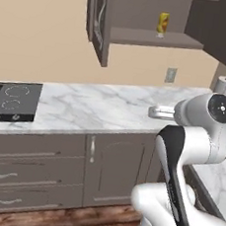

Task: Move the mayonnaise and mustard from the cabinet to the dining counter.

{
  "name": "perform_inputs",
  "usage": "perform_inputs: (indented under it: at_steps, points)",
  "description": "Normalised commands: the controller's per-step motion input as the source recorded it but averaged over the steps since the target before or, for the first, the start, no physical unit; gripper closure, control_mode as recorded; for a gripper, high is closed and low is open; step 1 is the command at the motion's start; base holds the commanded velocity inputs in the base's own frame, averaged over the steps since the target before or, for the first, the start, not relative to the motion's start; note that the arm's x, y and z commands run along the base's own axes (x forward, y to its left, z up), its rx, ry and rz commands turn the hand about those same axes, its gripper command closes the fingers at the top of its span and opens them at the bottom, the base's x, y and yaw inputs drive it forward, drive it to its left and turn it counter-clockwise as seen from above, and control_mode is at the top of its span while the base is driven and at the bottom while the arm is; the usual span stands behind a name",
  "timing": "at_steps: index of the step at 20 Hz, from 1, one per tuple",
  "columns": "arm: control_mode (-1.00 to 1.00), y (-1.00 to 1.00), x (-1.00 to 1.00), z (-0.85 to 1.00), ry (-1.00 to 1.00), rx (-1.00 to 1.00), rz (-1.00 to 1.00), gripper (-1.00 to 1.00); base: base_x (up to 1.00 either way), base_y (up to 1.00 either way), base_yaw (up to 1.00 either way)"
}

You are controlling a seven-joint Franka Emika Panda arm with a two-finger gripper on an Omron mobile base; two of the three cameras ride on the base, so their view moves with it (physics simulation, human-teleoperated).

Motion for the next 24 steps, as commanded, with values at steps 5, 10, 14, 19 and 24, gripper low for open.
perform_inputs:
  at_steps: [5,10,14,19,24]
  points:
    - [1.0,0.0,0.0,0.0,0.0,0.0,0.0,-1.0,0.8,0.0,-0.18]
    - [1.0,0.0,0.0,0.0,0.0,0.0,0.0,-1.0,0.75,0.0,-0.14]
    - [1.0,0.0,0.0,0.0,0.0,0.0,0.0,-1.0,0.67,0.0,-0.08]
    - [1.0,0.0,0.0,0.0,0.0,0.0,0.0,-1.0,0.53,0.0,-0.03]
    - [1.0,0.0,0.0,0.0,0.0,0.0,0.0,-1.0,0.44,0.0,-0.04]
